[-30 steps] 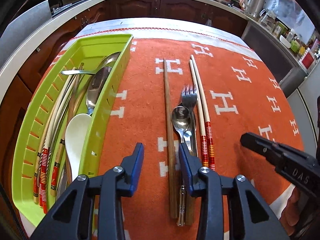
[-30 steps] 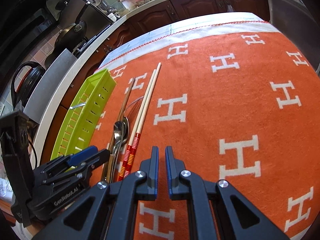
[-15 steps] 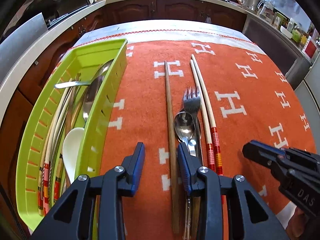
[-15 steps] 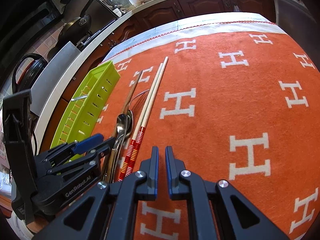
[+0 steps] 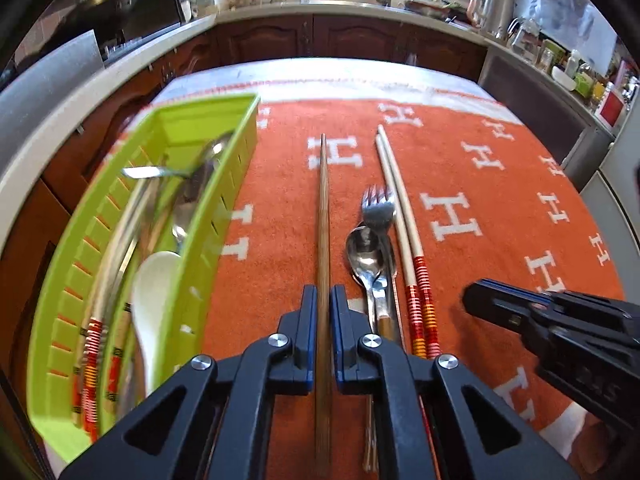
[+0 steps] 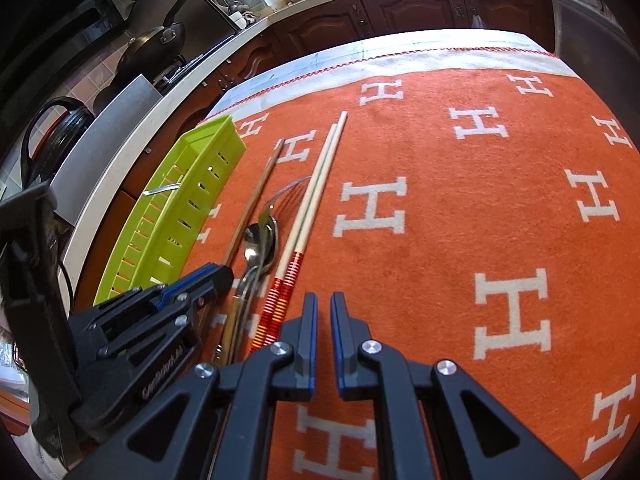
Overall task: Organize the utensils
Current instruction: 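Drop the wooden chopstick into the tray with the left tool while the right grasps a chopstick, then carry the red-banded chopstick over the green tray with the right tool and release it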
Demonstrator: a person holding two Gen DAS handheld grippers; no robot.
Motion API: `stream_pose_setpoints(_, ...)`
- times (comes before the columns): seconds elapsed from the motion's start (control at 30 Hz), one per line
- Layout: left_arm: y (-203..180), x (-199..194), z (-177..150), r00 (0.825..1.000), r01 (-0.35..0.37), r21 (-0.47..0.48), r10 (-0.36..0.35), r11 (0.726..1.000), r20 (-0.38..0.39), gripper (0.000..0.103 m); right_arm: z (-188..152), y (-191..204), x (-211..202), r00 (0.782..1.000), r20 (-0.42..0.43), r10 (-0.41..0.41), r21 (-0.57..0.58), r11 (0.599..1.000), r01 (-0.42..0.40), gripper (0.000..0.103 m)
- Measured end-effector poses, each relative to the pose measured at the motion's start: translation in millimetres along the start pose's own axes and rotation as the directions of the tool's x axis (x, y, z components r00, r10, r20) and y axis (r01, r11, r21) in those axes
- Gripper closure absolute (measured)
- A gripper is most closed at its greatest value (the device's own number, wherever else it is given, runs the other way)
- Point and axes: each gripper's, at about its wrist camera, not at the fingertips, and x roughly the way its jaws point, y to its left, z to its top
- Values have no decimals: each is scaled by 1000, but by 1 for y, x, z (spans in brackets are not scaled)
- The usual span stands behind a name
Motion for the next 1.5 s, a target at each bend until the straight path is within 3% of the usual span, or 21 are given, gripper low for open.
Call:
stream_pose_setpoints(0.17,3,-41,4,992,-42,30,38,999,122,99,6,11,6,1000,-2,-1,9,1000,1,94)
stream_pose_setpoints(0.3,25,-59,9,987,-66,-13,67,998,145,99,7,17,17,999,-35,-8,26,1000,9,95)
stream_pose_setpoints(0.37,40,-61,12,986,-82,-39,87,996,144,99,7,19,19,999,-36,-15,37,999,16,95)
stream_pose_setpoints(0.6,95,-60,10,979,-157,-100,168,983,117,98,9,32,21,988,-22,-152,-2,988,152,96)
stream_pose_setpoints(0.73,115,-49,7,978,-187,-116,196,976,73,98,12,49,28,965,-17,-262,-66,963,260,95)
stream_pose_setpoints(0.9,123,-37,0,985,-165,-99,169,981,35,98,16,57,35,939,-1,-345,-106,933,343,95)
stream_pose_setpoints(1.03,126,-31,-2,986,-160,-102,163,982,22,98,18,50,32,948,-10,-318,-66,946,317,96)
stream_pose_setpoints(1.13,132,-32,-4,988,-150,-136,155,979,21,88,19,41,27,960,-23,-280,4,960,281,98)
stream_pose_setpoints(1.3,140,-46,-4,987,-142,-170,154,975,55,81,21,35,3,974,26,-227,93,970,223,98)
stream_pose_setpoints(1.5,146,-65,2,976,-175,-191,196,966,95,59,27,59,-18,993,61,-105,98,990,98,98)
